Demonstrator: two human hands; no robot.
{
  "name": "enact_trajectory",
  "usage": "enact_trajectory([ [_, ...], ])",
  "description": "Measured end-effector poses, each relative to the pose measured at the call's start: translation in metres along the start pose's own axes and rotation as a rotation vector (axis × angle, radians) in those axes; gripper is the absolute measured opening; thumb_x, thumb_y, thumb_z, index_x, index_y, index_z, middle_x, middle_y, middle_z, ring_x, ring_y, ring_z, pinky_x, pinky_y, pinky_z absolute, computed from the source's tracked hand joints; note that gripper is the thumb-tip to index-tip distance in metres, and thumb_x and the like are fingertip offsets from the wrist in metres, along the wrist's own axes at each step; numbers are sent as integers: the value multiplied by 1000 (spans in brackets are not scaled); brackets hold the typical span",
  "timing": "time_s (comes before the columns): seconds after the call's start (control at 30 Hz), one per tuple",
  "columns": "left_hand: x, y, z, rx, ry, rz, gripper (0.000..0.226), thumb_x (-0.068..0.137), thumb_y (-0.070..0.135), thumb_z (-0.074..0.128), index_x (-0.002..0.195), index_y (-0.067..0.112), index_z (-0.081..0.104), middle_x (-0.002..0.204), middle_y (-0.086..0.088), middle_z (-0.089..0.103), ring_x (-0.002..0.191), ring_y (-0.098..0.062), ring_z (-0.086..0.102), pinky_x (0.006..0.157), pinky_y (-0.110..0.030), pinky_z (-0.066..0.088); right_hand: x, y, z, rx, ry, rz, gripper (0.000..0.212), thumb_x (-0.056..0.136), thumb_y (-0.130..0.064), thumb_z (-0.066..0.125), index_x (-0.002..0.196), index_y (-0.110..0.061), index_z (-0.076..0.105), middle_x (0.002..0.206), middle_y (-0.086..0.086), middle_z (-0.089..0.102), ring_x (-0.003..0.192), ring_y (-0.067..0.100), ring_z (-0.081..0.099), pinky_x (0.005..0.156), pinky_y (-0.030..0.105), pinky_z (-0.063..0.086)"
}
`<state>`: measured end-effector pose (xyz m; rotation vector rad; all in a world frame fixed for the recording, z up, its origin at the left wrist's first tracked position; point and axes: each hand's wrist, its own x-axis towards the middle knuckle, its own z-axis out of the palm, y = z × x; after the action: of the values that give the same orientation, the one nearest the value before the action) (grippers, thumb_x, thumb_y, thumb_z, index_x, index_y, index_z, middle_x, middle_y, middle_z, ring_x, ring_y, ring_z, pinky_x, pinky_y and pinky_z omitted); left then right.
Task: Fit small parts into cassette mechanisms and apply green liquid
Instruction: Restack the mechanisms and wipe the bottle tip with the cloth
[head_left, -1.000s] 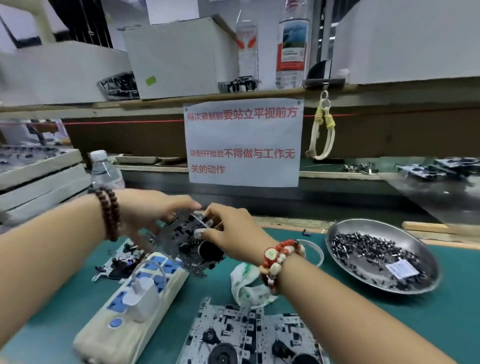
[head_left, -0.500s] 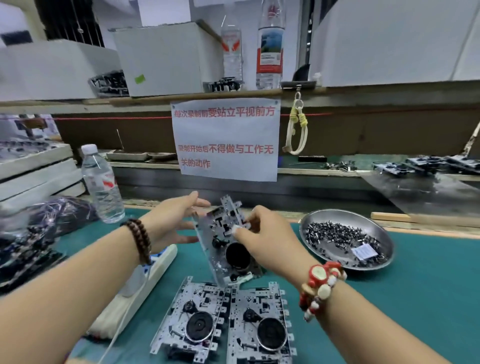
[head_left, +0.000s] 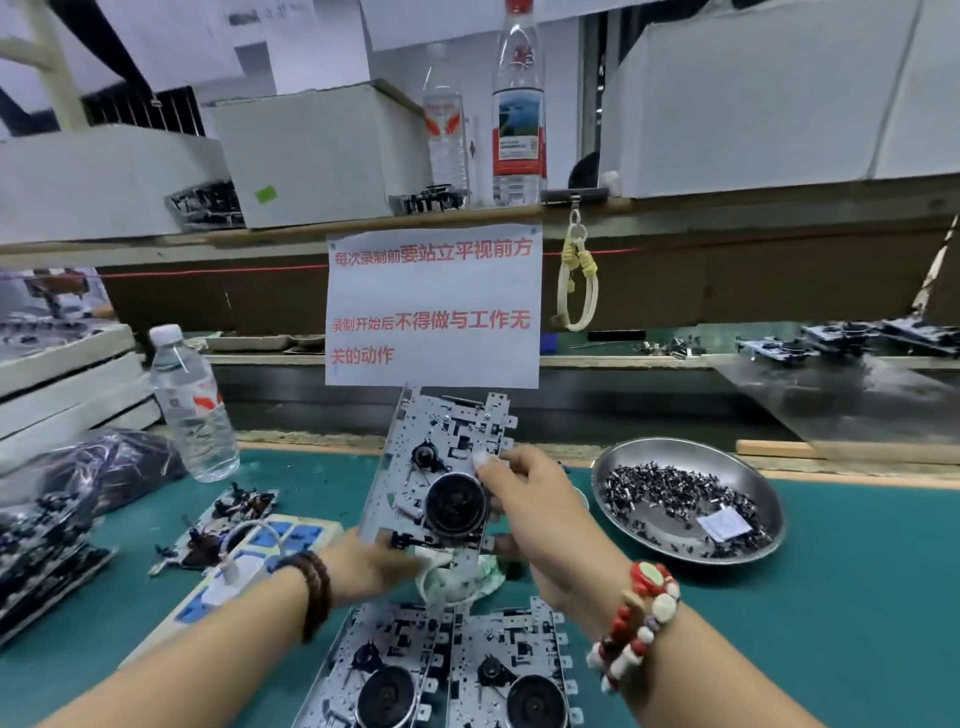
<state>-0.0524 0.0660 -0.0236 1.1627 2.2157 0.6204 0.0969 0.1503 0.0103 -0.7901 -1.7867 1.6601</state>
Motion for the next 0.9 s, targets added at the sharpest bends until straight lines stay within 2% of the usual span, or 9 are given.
enact_trajectory([
  [0.07,6,7,21,170,-144,-19,17,87,43,58,87,26,55,76,13,51,65,2,47,50,-2,33,2,-2,-1,7,9,-21,29,92,-37,51,112,-15,53,97,-1,59,85,12,53,76,33,44],
  [0.13,17,14,33,256,-153,-31,41,89,43,54,119,16,55,106,3,62,96,-7,59,70,-4,37,3,-3,0,3,14,-17,28,92,-36,51,110,-15,53,98,1,59,83,12,52,74,32,42],
  [0.2,30,14,40,146,-149,-135,55,96,42,41,139,8,34,142,-10,41,130,-19,40,104,-20,30,4,-1,2,8,21,5,24,93,-35,51,106,-15,53,102,7,61,84,16,54,72,31,42],
  [0.27,40,11,38,145,-114,-174,58,100,39,32,144,4,19,153,-12,19,140,-23,23,112,-30,17,4,4,3,28,35,17,17,94,-33,50,98,-17,52,103,14,61,84,22,56,67,30,41],
  [0.4,54,-2,12,-47,253,-108,49,101,24,33,145,3,22,153,-14,22,139,-24,25,102,-15,27,4,15,9,48,20,42,15,95,-33,49,96,-18,52,92,4,60,77,14,52,66,26,37],
  [0.53,63,-10,-33,-74,484,-139,33,96,7,42,128,4,49,124,-19,55,114,-32,52,93,-27,40,6,27,18,0,-5,81,12,95,-32,48,94,-20,50,86,1,57,74,13,48,69,30,41],
  [0.67,57,-21,-56,-118,447,-112,32,92,17,53,123,13,51,107,-8,59,96,-26,59,90,-33,48,16,38,27,-89,20,108,17,96,-34,45,106,-20,46,93,-4,57,80,10,55,77,30,46],
  [0.8,49,-20,-54,-305,362,-81,25,94,15,50,119,9,51,105,-9,56,90,-22,57,80,-34,53,30,48,41,-139,49,189,22,98,-25,42,116,-12,45,80,-3,51,55,6,44,48,19,37],
  [0.9,49,-8,-48,-443,306,-66,24,96,14,47,119,9,49,105,-5,51,101,-20,56,66,-22,51,40,54,51,-218,59,208,26,99,-24,40,119,-9,43,86,0,51,58,6,42,49,18,34],
])
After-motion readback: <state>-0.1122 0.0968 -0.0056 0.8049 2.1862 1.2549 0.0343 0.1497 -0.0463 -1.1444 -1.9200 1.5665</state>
